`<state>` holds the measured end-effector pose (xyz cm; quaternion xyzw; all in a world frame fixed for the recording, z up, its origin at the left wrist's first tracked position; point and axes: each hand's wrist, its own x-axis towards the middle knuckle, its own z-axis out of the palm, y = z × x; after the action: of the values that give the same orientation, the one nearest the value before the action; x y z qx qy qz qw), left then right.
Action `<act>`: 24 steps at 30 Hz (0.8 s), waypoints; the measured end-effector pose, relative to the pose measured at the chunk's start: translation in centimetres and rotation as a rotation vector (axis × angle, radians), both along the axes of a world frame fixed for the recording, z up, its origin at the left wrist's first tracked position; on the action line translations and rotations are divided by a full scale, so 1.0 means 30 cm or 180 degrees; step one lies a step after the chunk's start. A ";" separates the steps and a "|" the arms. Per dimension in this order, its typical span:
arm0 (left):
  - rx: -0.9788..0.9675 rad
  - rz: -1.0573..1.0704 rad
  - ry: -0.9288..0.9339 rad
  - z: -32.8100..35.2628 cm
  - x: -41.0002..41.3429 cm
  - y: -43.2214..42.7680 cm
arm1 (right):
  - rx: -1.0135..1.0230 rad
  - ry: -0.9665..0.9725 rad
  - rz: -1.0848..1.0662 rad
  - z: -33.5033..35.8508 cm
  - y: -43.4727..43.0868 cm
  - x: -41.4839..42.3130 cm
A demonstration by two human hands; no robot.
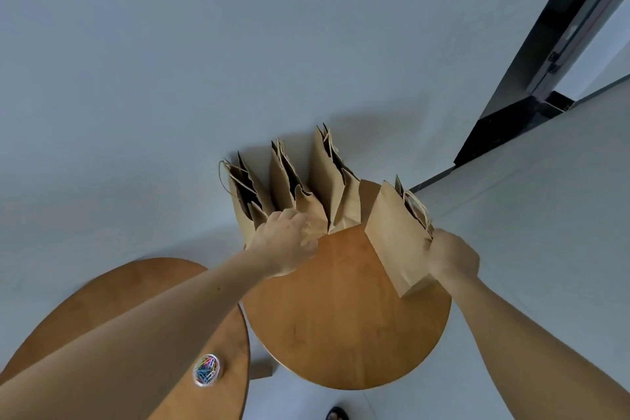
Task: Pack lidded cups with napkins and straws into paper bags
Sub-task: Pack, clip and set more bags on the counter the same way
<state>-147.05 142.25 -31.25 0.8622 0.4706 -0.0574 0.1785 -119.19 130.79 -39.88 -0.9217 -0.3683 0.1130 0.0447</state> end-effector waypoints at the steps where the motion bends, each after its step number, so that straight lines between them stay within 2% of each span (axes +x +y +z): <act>1: -0.0004 0.0026 -0.0006 0.000 -0.013 0.000 | -0.0062 -0.0083 0.0058 0.000 -0.003 -0.008; 7: 0.0098 0.0144 -0.0141 0.042 -0.141 -0.023 | 0.0093 -0.0294 0.0574 0.091 -0.011 -0.155; 13: 0.0106 0.0227 -0.0424 0.116 -0.365 -0.096 | 0.0150 -0.0454 0.0960 0.229 -0.052 -0.437; 20: 0.0139 0.0660 -0.0595 0.181 -0.826 -0.200 | 0.0291 -0.0616 0.1515 0.400 -0.060 -0.904; 24: 0.0111 0.1071 -0.0632 0.194 -1.121 -0.256 | 0.0542 -0.0506 0.1931 0.444 -0.015 -1.209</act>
<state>-180.69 134.56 -25.44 0.7758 0.5890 0.0666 0.2162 -155.47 130.35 -26.56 -0.7688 -0.6367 0.0176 0.0570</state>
